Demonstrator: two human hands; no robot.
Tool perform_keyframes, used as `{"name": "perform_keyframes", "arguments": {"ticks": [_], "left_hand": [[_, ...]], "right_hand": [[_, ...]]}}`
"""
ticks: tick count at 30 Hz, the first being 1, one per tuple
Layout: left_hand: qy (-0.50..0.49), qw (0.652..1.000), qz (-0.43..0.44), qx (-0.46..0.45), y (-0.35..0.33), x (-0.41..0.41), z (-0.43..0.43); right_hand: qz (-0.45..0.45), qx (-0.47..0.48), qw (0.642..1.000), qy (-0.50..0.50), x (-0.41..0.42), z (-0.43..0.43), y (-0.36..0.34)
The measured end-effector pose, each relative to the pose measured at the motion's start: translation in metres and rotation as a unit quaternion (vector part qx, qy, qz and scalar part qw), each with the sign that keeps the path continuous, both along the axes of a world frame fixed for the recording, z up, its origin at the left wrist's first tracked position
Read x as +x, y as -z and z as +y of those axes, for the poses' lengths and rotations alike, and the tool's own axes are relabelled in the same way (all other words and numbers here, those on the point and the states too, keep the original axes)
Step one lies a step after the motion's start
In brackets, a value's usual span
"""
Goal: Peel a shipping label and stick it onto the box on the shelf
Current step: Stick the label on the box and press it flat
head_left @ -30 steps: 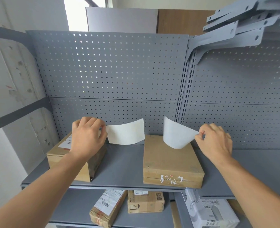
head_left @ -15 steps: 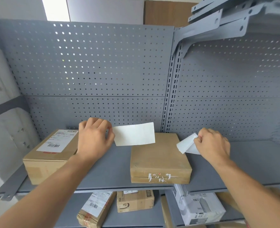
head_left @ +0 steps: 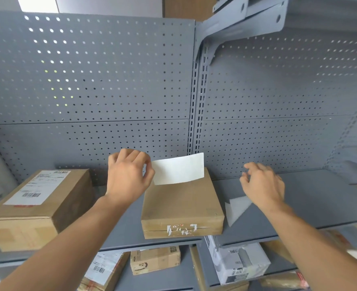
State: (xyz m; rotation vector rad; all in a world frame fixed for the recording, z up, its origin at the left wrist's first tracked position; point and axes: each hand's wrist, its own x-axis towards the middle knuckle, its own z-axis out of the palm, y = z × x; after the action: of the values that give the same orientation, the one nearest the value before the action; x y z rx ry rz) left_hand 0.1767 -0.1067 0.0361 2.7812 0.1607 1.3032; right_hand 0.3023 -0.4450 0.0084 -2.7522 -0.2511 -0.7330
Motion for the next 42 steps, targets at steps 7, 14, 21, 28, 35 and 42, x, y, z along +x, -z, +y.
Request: {"name": "perform_keyframes", "arguments": {"ticks": [7,14,21,28,35,42], "left_hand": [[0.004,1.000,0.017,-0.003,-0.007,0.010,-0.018],[0.012,1.000,0.020,-0.003,-0.024,0.000,-0.025],[0.007,0.999,-0.002,0.032,-0.044,-0.024,-0.021],[0.023,0.998,-0.026,0.053,-0.050,-0.049,-0.017],[0.057,0.995,-0.040,0.066,-0.041,-0.067,-0.005],[0.119,0.992,-0.024,0.036,-0.033,-0.086,0.011]], "right_hand": [[-0.038,-0.004,0.999,-0.025,-0.011,0.006,-0.019],[-0.100,0.011,0.987,-0.123,-0.045,0.043,-0.050],[-0.131,0.017,0.962,-0.240,-0.085,0.101,-0.080],[-0.123,-0.008,0.952,-0.281,-0.103,0.133,-0.085],[-0.134,-0.007,0.955,-0.264,-0.108,0.140,-0.076],[-0.087,0.067,0.954,-0.278,-0.115,0.133,-0.075]]}}
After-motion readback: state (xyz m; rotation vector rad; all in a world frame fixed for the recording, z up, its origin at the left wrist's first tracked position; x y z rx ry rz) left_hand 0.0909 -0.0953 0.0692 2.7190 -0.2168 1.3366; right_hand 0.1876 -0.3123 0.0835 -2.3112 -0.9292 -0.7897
